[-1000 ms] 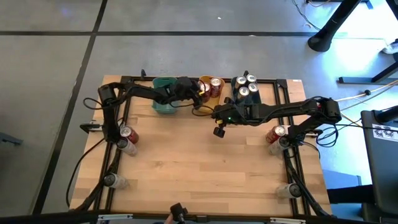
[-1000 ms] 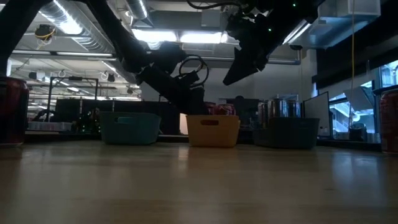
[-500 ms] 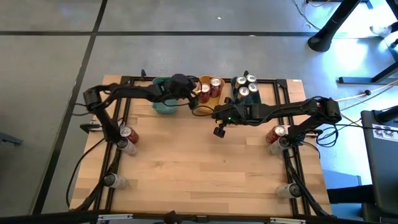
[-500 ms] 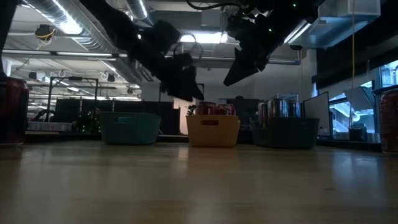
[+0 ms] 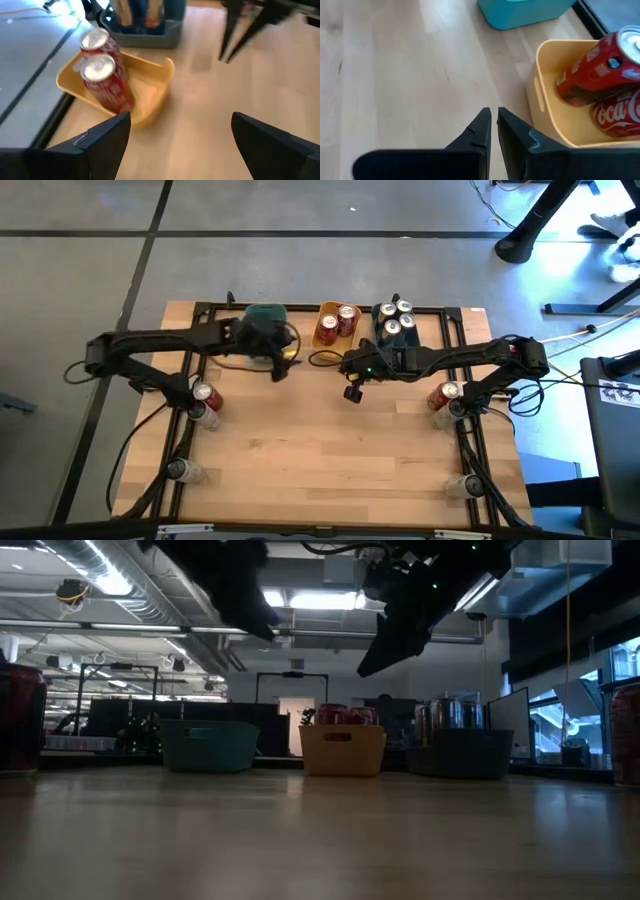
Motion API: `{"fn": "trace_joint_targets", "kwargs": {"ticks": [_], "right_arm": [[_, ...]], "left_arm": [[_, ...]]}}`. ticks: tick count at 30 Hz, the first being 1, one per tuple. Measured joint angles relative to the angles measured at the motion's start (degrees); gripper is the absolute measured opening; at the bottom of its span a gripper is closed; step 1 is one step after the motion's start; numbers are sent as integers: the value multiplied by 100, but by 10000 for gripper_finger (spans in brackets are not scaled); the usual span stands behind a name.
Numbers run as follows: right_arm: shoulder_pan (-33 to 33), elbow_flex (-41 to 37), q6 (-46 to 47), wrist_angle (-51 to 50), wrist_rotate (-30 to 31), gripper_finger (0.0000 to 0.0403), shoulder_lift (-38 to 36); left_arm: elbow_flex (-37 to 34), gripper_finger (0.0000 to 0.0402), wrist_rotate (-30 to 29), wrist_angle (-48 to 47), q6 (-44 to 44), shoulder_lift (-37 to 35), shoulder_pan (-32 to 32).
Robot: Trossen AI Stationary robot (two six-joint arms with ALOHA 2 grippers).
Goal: Sort soda cans
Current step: Put the left red soda can into the yellow bin
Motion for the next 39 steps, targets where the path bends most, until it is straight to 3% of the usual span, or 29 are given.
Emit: {"fn": "trace_joint_targets", "kwargs": {"ticks": [10,20,25,32,39], "right_arm": [[0,0,24,60,-49,33,-4],[-2,0,140,474,-59,38,-4],[0,0,518,488,-61,107,-4],[-2,0,562,604,-55,239,-4],[0,0,562,552,-52,298,-4]], "left_arm": [[109,333,-187,-2238,-1280,-1278,-476],[1248,333,-439,-5597,-2820,-1264,-548],[1147,333,-214,-6712,-3607,-1143,-533],[755,333,162,-6776,-3794,-918,-538],[585,333,405,-6777,-3698,-691,-694]]}}
